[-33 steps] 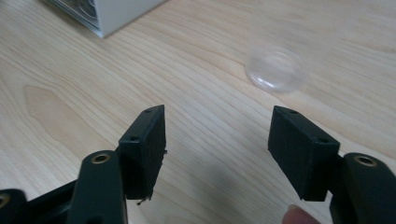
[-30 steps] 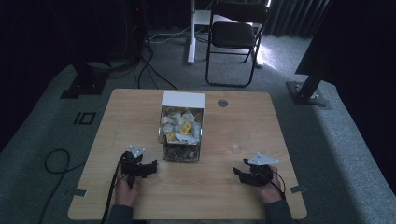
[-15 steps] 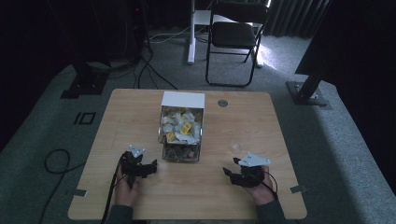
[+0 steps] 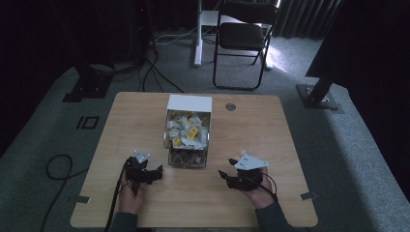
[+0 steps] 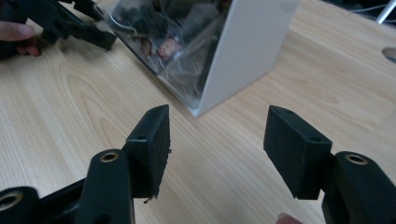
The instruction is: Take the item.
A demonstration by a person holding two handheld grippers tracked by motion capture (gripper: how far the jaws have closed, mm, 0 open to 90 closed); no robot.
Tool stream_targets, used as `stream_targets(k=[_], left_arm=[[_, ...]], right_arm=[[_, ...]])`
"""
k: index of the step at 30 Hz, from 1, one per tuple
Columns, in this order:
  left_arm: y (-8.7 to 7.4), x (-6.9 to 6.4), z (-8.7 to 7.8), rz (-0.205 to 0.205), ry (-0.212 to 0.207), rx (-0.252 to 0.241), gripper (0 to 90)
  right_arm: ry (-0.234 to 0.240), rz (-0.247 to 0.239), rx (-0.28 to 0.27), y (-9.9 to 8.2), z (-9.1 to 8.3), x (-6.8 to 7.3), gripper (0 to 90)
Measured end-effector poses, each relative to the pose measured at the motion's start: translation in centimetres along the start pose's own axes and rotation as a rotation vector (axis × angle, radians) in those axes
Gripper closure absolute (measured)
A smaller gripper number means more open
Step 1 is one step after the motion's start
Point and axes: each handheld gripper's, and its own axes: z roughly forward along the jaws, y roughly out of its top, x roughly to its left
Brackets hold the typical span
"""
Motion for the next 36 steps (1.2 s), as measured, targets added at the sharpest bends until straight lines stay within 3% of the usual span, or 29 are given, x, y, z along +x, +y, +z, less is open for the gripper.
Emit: stream_targets(k=[21, 29, 36], left_arm=[[0.0, 0.0, 0.0, 0.000, 0.000, 0.000, 8.3], [0.0, 0.0, 0.0, 0.000, 0.000, 0.000, 8.3], [0.0, 0.0, 0.0, 0.000, 0.000, 0.000, 8.3]], right_arm=[[0.081, -0.058, -0.030, 2.6, 1.2, 2.1, 46.4], [0.114, -0.088, -0.035, 3.4, 2.5, 3.2, 50.4], [0.132, -0.108, -0.033, 3.8, 4.0, 4.2, 59.5]])
